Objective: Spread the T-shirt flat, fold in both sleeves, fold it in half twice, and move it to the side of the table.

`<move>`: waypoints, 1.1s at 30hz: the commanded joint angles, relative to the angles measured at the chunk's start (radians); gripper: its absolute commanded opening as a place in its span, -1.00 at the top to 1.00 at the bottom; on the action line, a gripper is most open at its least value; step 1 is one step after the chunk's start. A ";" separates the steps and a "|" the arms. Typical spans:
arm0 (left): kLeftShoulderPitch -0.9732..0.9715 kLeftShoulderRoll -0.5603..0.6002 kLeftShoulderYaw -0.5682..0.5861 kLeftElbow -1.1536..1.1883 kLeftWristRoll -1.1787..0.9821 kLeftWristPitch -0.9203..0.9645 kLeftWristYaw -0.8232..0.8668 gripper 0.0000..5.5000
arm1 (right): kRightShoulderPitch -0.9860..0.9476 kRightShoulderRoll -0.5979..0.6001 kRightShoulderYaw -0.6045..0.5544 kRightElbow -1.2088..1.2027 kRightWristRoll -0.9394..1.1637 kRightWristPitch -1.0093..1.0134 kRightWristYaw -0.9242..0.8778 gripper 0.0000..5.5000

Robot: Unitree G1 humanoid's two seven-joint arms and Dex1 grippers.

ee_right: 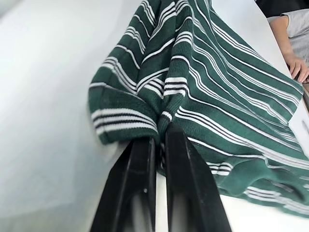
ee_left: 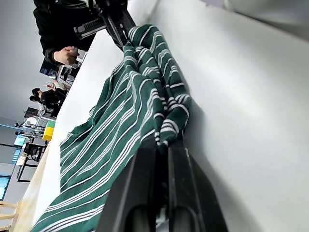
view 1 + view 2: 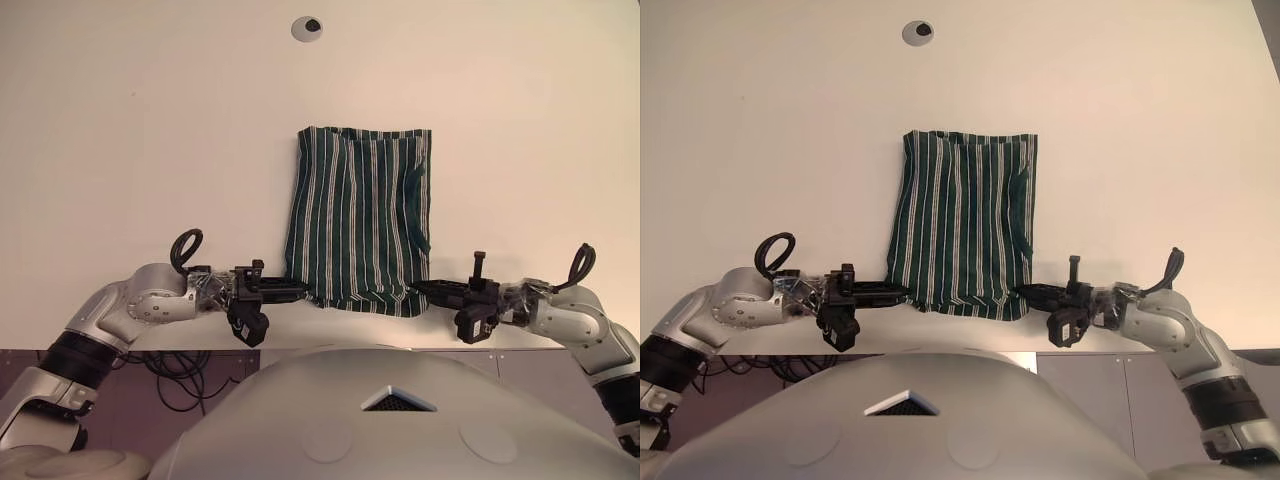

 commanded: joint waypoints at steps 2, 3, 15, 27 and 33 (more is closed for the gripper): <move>0.041 0.140 -0.058 -0.295 -0.602 0.518 -0.277 0.99 | 0.045 -0.096 0.034 -0.209 0.409 0.259 0.136 0.99; 0.026 0.177 -0.032 -0.345 -0.735 0.605 -0.324 0.99 | 0.054 -0.126 0.022 -0.259 0.508 0.318 0.164 0.99; 0.080 0.011 0.162 -0.258 -1.163 0.922 -0.487 0.99 | 0.005 -0.121 -0.165 -0.312 0.992 0.802 0.306 0.99; -0.196 -0.291 0.298 0.123 -0.915 0.994 -0.324 0.99 | -0.281 0.148 -0.160 -0.081 0.718 0.946 0.062 0.99; -0.275 -0.341 0.303 0.172 -0.809 1.056 -0.280 0.99 | -0.377 0.222 -0.168 -0.018 0.641 1.050 -0.028 0.99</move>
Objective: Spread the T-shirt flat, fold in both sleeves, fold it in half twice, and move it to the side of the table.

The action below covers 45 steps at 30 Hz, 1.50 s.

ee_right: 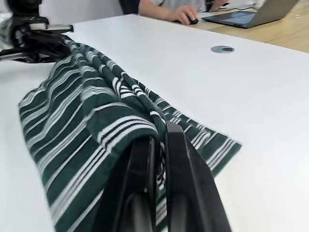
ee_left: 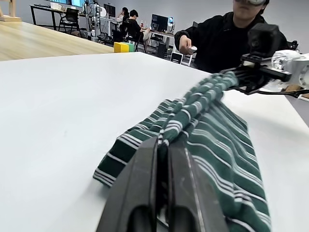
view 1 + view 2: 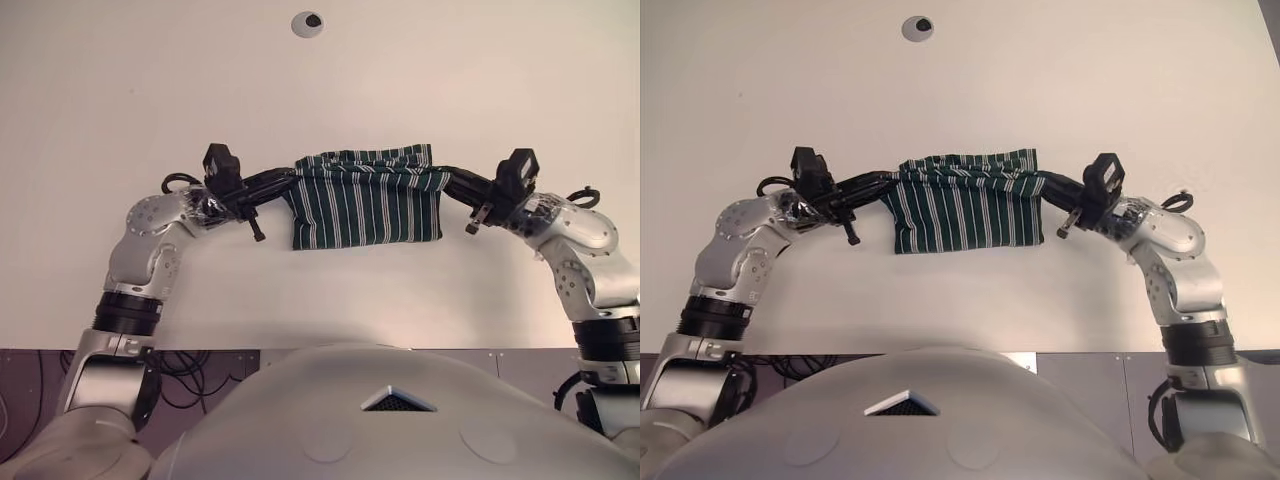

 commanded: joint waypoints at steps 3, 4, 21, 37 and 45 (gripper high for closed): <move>-0.072 -0.033 0.043 0.083 0.117 0.070 0.098 0.86 | -0.075 0.064 -0.039 0.069 -0.022 0.121 -0.062 0.76; -0.084 -0.041 0.056 0.090 0.117 0.096 0.115 0.81 | -0.081 0.073 -0.050 0.082 -0.018 0.142 -0.074 0.69; -0.408 -0.400 0.453 0.560 0.156 -0.373 0.552 0.21 | -0.192 0.446 0.231 0.271 -0.459 -0.311 -0.233 0.02; -0.505 -0.535 0.449 1.063 0.304 -0.984 0.447 0.21 | -0.559 0.279 -0.177 0.961 -0.522 -1.020 -0.912 0.02; -0.533 -0.495 0.478 1.123 0.345 -0.982 0.599 0.21 | -0.481 0.309 0.227 0.736 -1.515 -0.902 -1.759 0.02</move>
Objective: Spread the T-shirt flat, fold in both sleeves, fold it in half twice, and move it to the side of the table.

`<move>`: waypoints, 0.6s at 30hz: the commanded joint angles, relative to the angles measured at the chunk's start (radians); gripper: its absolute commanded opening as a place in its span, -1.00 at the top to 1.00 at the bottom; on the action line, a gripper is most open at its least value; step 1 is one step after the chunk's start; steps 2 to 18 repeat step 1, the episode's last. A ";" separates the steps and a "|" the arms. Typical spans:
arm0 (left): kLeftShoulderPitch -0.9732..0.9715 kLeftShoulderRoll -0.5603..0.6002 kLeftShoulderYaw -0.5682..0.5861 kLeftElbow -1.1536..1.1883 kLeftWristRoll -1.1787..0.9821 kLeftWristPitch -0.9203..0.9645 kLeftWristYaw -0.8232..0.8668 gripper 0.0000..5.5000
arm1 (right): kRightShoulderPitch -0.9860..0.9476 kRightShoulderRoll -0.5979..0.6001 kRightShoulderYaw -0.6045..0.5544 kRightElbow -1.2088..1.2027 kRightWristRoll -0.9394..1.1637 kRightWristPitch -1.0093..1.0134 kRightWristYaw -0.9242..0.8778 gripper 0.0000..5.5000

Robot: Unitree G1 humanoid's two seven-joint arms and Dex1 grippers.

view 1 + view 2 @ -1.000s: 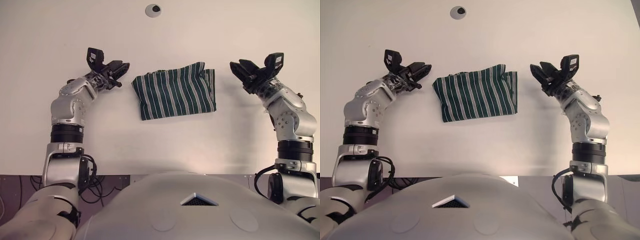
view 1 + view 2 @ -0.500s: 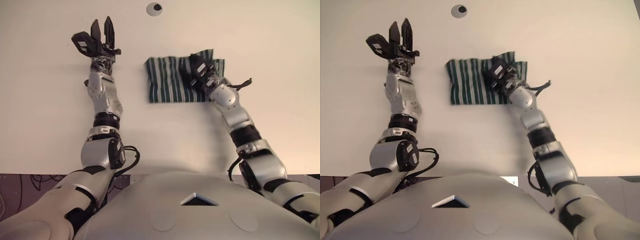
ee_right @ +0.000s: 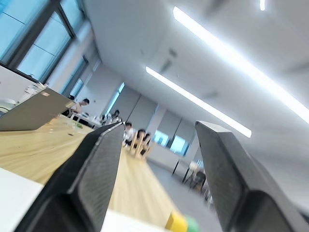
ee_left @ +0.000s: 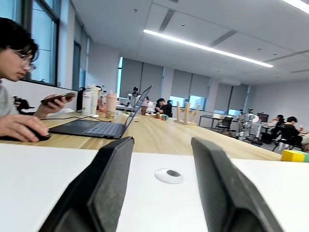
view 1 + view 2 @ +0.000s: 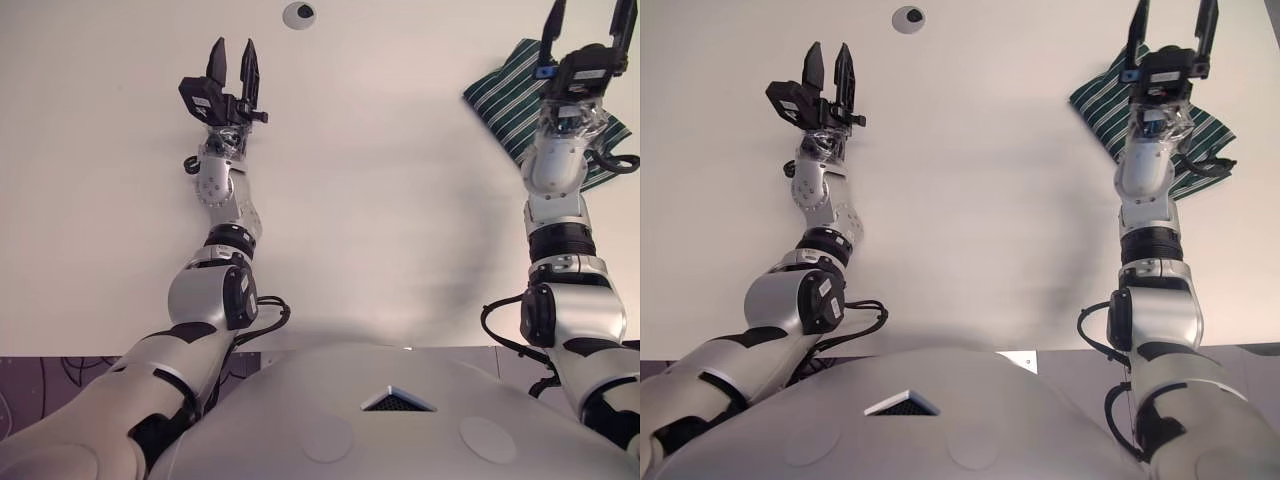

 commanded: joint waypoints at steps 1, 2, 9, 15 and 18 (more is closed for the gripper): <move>-0.036 0.046 0.033 0.074 0.036 -0.015 0.131 0.21 | 0.024 0.074 0.289 0.043 -0.473 0.045 -0.445 0.02; -0.036 0.046 0.033 0.074 0.036 -0.015 0.131 0.21 | 0.024 0.074 0.289 0.043 -0.473 0.045 -0.445 0.02; -0.036 0.046 0.033 0.074 0.036 -0.015 0.131 0.21 | 0.024 0.074 0.289 0.043 -0.473 0.045 -0.445 0.02; -0.036 0.046 0.033 0.074 0.036 -0.015 0.131 0.21 | 0.024 0.074 0.289 0.043 -0.473 0.045 -0.445 0.02; -0.036 0.046 0.033 0.074 0.036 -0.015 0.131 0.21 | 0.024 0.074 0.289 0.043 -0.473 0.045 -0.445 0.02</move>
